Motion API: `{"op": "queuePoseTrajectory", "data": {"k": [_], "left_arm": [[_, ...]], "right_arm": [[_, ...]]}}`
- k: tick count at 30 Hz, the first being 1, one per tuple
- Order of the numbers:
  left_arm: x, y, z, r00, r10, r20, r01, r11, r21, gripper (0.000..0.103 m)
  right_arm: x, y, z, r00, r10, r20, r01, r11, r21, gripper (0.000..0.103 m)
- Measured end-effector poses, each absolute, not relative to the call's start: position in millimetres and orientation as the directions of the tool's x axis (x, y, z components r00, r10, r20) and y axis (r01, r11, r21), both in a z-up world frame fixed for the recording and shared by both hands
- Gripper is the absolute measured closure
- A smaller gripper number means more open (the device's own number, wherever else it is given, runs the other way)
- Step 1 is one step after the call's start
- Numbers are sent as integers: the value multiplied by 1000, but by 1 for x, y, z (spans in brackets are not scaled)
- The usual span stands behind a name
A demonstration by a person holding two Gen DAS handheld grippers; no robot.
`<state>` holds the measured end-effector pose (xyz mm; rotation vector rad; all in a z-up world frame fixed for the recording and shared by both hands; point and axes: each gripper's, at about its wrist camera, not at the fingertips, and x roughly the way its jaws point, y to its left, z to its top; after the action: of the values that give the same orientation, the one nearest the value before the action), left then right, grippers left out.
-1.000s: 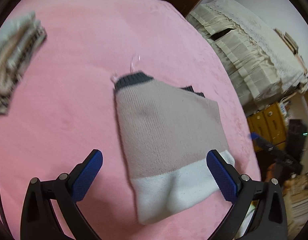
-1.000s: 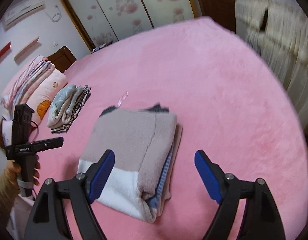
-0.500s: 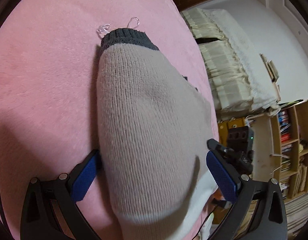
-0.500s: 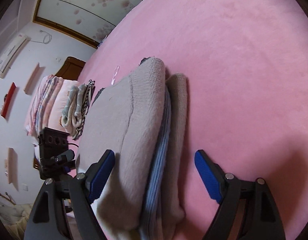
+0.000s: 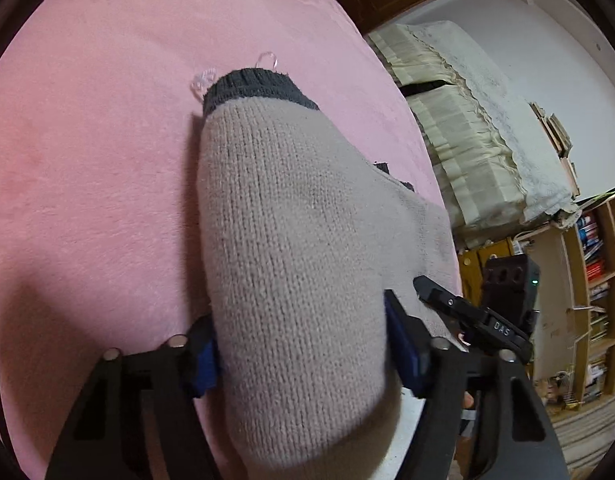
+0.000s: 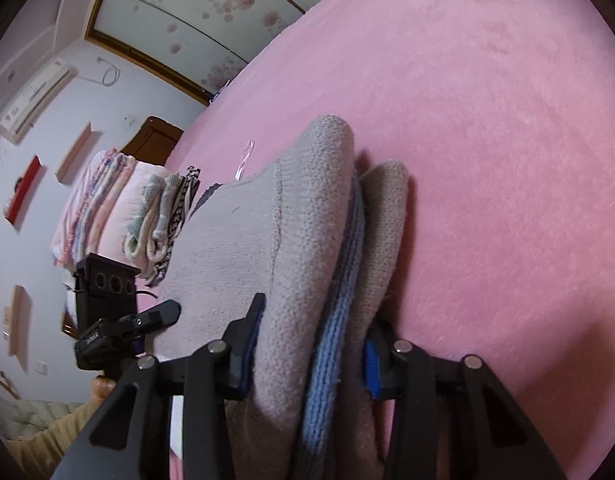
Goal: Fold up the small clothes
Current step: 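Grasp the folded sweater's sides with both grippers and lift it, then carry the folded sweater onto the clothes stack and open both grippers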
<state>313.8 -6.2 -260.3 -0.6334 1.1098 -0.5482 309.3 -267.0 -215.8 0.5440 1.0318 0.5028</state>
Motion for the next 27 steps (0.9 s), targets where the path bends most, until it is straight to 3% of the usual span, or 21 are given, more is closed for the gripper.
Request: {"op": "queuePoseTrajectory", "data": {"k": [3, 13, 19, 27], "left_arm": [[305, -9, -243, 370, -652, -662, 96, 735, -671, 45], [243, 40, -174, 376, -624, -685, 90, 760, -644, 45], [217, 137, -129, 422, -560, -713, 28, 794, -607, 45], [254, 293, -26, 575, -368, -731, 13, 897, -442, 44]], "right_arm": [[300, -258, -197, 458, 578, -675, -141, 797, 587, 66], [249, -206, -134, 468, 542, -698, -153, 828, 540, 66], [251, -116, -96, 416, 618, -667, -246, 782, 572, 67], [319, 45, -25, 402, 746, -531, -384, 664, 641, 67]]}}
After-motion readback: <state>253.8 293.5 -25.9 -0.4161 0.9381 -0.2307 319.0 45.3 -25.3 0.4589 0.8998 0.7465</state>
